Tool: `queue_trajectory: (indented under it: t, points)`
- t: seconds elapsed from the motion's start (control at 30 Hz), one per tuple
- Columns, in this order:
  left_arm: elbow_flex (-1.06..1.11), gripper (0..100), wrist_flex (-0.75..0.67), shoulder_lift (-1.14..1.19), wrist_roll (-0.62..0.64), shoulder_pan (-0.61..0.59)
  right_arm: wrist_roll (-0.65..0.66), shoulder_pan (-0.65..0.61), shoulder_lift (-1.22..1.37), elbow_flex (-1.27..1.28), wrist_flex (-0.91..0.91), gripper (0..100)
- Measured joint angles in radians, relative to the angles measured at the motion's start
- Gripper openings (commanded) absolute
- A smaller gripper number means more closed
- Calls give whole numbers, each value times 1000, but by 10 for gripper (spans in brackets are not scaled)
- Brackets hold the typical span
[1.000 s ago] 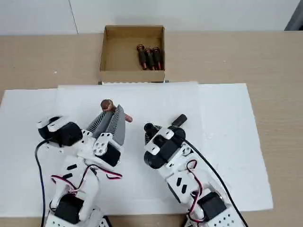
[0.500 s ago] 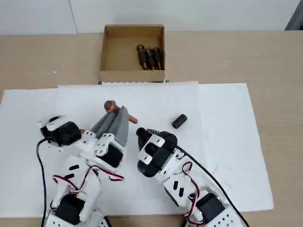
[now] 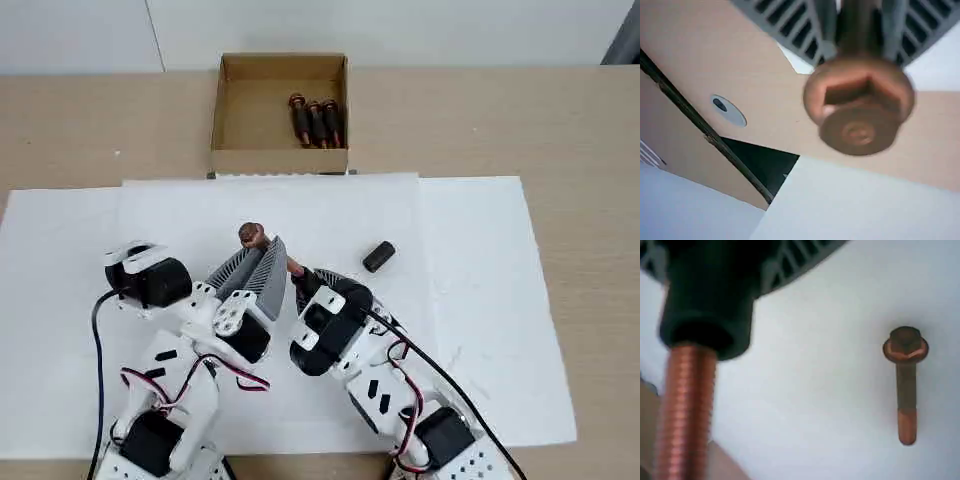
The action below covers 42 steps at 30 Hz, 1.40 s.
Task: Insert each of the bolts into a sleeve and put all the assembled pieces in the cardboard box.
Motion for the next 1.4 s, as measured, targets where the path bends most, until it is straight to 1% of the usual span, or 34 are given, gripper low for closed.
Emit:
queue_trajectory:
  t: [0.13,0.37,0.57,0.77,1.0,1.07,1.23,1.4]
  points:
    - [0,5,0,0,0,9,0,0,0,0,0,4]
    - [-5,5,98,-2,-9,64,3,3,2,0,-38,4]
    - [6,5,98,-6,-11,74,3,3,2,0,-40,4]
    - [92,5,91,-11,-103,141,5,2,8,0,-38,4]
    - [121,6,87,-14,-118,160,5,3,11,0,-37,4]
    - [123,32,87,-14,-118,160,5,3,11,0,-37,4]
    - [121,237,112,-15,-126,163,5,5,11,2,-37,4]
    - [120,242,138,-15,-172,149,5,5,12,2,-35,4]
